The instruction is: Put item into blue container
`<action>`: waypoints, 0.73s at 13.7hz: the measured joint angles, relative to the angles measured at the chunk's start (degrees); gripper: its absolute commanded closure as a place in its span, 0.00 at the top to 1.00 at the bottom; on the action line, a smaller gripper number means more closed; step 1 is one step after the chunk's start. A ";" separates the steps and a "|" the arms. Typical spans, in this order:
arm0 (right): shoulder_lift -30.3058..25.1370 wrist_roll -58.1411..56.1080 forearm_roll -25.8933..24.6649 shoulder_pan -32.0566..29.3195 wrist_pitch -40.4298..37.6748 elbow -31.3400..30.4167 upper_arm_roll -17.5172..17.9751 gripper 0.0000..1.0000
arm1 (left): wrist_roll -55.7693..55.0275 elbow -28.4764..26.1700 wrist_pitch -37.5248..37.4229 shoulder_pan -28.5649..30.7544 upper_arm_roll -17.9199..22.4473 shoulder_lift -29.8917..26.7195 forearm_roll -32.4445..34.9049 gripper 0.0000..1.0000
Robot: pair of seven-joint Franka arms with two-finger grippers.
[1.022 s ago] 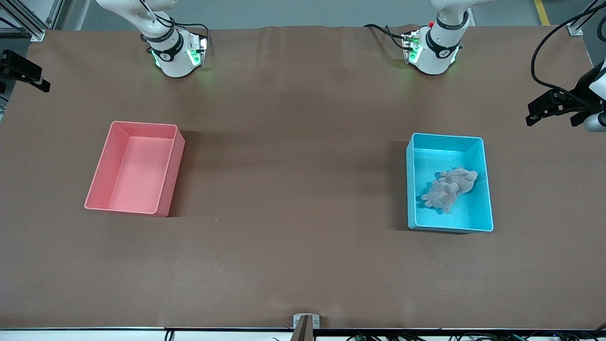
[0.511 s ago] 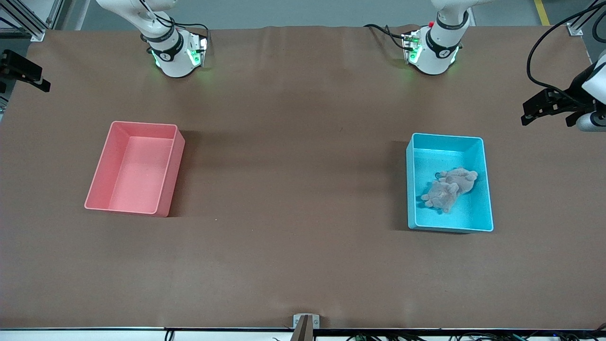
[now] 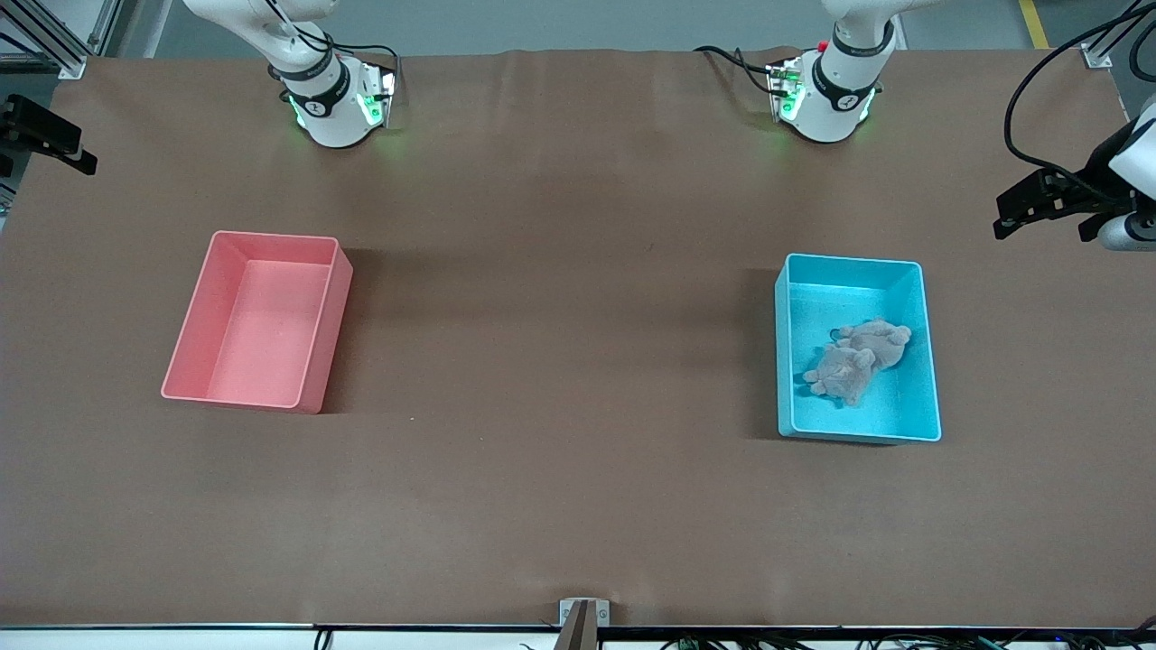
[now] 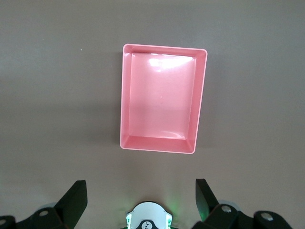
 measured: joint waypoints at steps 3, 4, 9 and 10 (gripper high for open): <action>0.00 0.00 0.00 0.00 -0.01 -0.01 0.00 1.00 | 0.00 0.00 0.00 -0.02 0.00 0.26 0.00 1.00; 0.00 0.00 0.00 0.00 -0.01 -0.01 0.00 1.00 | 0.00 0.00 0.00 -0.09 0.00 0.39 0.00 1.00; 0.00 0.00 0.00 0.00 -0.01 -0.05 0.00 1.00 | -0.08 0.01 0.00 -8.17 6.12 0.63 0.00 1.00; 0.00 0.00 0.00 0.00 -0.01 -0.06 0.00 1.00 | -0.09 0.01 0.00 -10.28 8.06 0.63 0.00 1.00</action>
